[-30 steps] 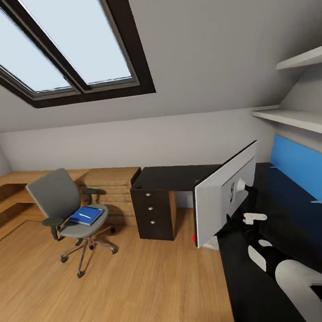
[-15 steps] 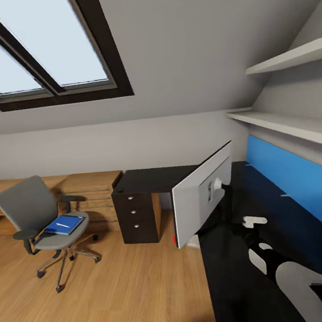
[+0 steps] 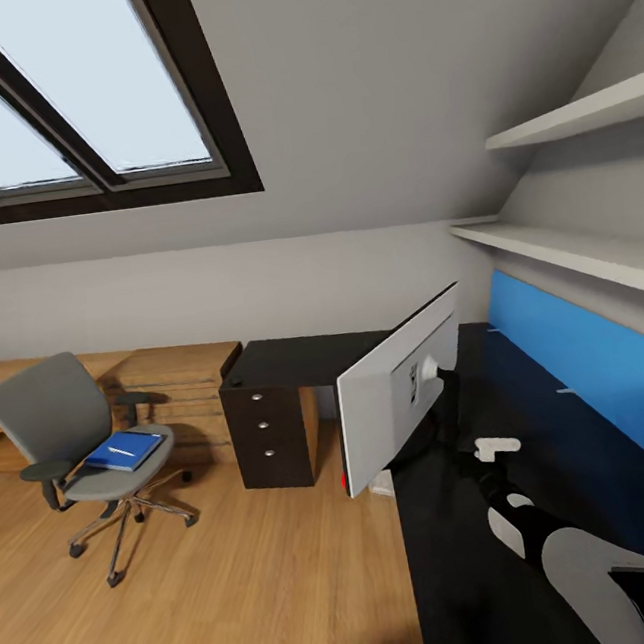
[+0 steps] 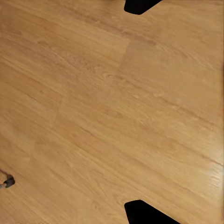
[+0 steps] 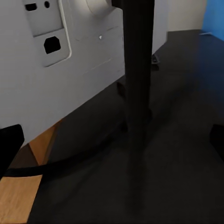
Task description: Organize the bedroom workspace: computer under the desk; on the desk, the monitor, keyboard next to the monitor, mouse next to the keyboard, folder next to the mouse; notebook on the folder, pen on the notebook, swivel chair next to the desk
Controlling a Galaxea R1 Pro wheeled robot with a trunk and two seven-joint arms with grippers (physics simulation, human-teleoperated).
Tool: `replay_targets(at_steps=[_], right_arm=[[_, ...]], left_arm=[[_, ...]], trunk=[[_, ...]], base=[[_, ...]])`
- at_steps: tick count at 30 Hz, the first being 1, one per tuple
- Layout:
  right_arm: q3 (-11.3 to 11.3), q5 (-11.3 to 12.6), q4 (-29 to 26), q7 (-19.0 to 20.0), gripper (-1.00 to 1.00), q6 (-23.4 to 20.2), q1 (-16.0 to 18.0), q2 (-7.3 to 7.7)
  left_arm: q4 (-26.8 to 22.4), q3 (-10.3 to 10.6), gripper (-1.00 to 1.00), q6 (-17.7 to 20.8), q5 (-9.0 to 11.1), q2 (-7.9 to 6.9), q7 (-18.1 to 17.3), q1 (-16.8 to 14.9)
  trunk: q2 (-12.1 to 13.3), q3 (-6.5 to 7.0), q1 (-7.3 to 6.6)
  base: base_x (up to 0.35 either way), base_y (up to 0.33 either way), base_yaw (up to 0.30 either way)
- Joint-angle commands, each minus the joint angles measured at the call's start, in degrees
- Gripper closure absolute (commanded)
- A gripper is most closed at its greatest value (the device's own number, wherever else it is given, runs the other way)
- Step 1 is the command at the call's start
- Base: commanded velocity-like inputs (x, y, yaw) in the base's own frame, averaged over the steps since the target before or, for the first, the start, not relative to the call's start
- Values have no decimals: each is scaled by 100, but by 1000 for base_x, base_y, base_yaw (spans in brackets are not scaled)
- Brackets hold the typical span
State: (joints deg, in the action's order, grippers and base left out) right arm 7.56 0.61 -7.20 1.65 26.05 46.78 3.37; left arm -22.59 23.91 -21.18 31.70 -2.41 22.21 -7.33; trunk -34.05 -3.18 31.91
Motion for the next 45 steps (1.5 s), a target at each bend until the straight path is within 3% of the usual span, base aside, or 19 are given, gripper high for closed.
replay_targets(at_steps=[1, 12, 24, 38, 41, 45], right_arm=[[23, 7, 7, 16, -100, 19, 6, -5], [35, 18, 8, -19, -100, 51, 6, -98], [35, 10, 8, -356, -100, 51, 6, -189], [36, 15, -3, -387, -100, 95, -2, -163], [46, 17, -8, -455, -100, 77, -2, -155], [50, 18, -11, -630, -100, 9, -2, -109]], left_arm=[[-5, 46, -100, -18, 38, -6, 39, -5], [-4, 35, -100, -9, 38, -5, 38, -5], [-4, 33, -100, -14, 38, -12, 47, -5], [-190, -3, -100, 36, 42, -17, 83, -8], [-473, -95, -100, 233, 47, -21, 76, -14], [-1272, -469, -100, 1380, 48, -28, 86, -29]], trunk=[[-10, -11, 2], [-10, -11, 2], [-10, -11, 2], [-10, -11, 2], [-10, -11, 2], [-10, -11, 2]], base=[[0, 0, 0], [0, -70, 0], [0, -5, 0], [0, 0, 0], [0, 0, 0], [0, 0, 0]])
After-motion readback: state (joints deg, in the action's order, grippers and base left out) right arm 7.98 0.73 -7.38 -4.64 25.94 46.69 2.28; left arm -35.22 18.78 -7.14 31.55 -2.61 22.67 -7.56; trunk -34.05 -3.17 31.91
